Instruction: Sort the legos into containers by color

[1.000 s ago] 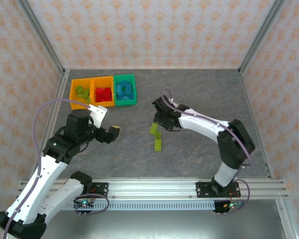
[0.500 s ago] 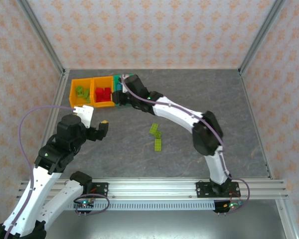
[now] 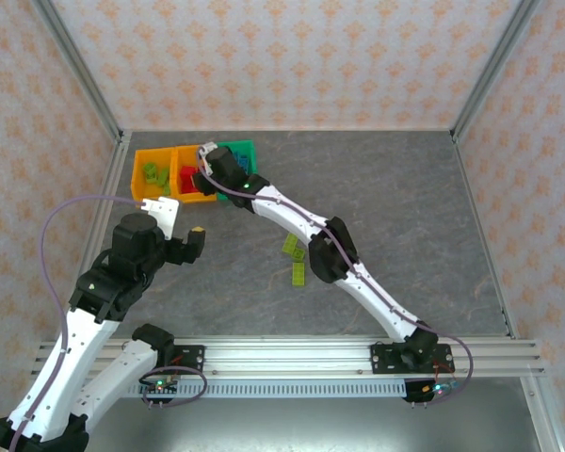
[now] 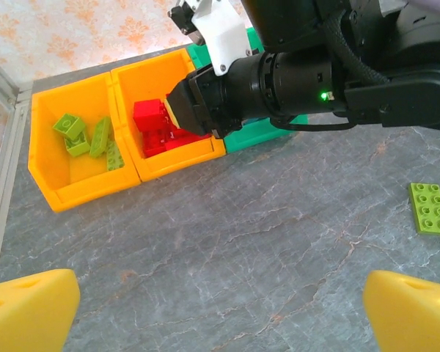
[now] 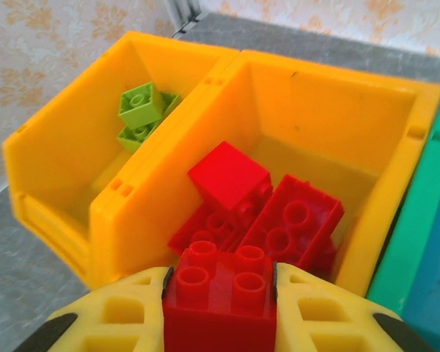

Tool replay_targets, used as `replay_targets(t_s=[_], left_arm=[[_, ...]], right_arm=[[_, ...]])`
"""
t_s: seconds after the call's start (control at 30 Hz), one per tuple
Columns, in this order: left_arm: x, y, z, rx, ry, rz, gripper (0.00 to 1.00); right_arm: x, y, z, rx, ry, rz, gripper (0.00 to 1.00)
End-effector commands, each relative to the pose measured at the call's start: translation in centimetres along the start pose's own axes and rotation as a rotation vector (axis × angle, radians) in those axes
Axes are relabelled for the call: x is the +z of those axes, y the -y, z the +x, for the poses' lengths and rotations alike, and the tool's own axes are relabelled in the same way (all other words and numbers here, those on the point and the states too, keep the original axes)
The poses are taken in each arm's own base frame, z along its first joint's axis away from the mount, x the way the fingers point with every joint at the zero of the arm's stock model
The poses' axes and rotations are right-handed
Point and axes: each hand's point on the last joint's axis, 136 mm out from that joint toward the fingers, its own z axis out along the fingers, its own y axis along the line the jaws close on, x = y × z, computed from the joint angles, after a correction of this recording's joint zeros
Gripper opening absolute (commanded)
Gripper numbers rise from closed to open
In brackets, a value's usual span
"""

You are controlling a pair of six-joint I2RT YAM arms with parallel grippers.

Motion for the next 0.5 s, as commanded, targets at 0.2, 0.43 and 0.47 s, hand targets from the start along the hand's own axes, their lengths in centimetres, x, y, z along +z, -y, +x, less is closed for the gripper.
replay_targets(t_s=[0.2,0.43,0.47], left_arm=[[0.5,-0.2,0.5,0.001,-0.02,-0.013,1.0],[0.6,-0.4,0.5,0.001,-0.023,-0.022,1.0],[0.6,-0.3,0.6,0.001,-0.027,-0.02,1.0]], right_arm=[[-1.6,-0.2,-6.7,-0.079,0.236,0.065,0.6],[-6.0,-1.3,-9.2,-0.028,0.163,0.042,0.82],[-7.3,-1.4,-9.4,-0.022,0.133,0.043,0.83]])
